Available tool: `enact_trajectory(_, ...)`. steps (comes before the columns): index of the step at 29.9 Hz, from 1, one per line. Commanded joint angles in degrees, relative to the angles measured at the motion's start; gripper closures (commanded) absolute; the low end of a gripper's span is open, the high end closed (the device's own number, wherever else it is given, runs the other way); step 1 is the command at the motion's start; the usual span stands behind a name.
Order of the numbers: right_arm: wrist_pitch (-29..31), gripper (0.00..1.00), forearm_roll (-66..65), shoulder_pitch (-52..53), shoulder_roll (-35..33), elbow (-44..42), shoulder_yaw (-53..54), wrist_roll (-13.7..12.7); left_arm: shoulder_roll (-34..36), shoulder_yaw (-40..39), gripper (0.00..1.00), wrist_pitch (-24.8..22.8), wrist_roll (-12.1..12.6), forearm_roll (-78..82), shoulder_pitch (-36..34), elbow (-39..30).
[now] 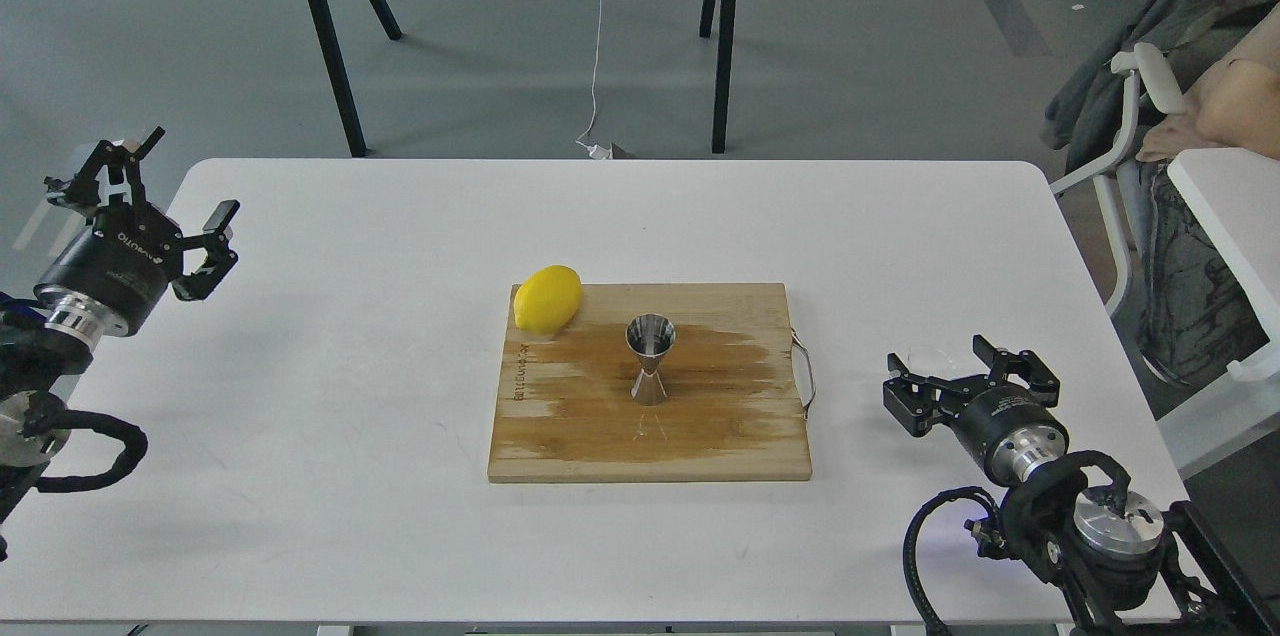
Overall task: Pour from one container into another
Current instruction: 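Open the right gripper and raise it away from the glass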
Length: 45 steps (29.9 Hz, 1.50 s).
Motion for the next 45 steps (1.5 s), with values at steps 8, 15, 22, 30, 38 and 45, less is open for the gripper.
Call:
enact_trajectory(8, 25.4, 0.01, -0.5, 1.8, -10.1, 4.0, -0.2, 0.0, -0.1, 0.2, 0.01, 0.0, 0.0, 0.3, 0.4, 0.9)
enact_trajectory(15, 35.5, 0.01, -0.5, 8.0, -11.3, -7.3, -0.5, 0.0, -0.1, 0.2, 0.01, 0.0, 0.0, 0.3, 1.2, 0.9)
enact_trajectory(22, 35.5, 0.01, -0.6, 8.5, -11.1, -7.8, -0.6, 0.2, -0.5, 0.0, 0.01, 0.0, 0.0, 0.2, 1.9, 0.8)
enact_trajectory(30, 35.5, 0.01, -0.5, 8.6, -10.7, -11.0, -0.1, 2.3, -2.7, 0.0, 0.01, 0.0, 0.0, 0.2, 2.0, 3.1)
enact_trajectory(38, 35.5, 0.01, -0.6, 8.2, -11.3, -11.0, -0.6, 7.3, -2.8, -0.4, 0.01, 0.0, 0.0, 0.2, 1.5, 3.1)
enact_trajectory(45, 35.5, 0.01, -0.6, 8.5, -11.2, -10.5, -1.4, 7.3, -2.7, -0.4, 0.01, 0.0, 0.0, -0.1, 1.2, 3.1)
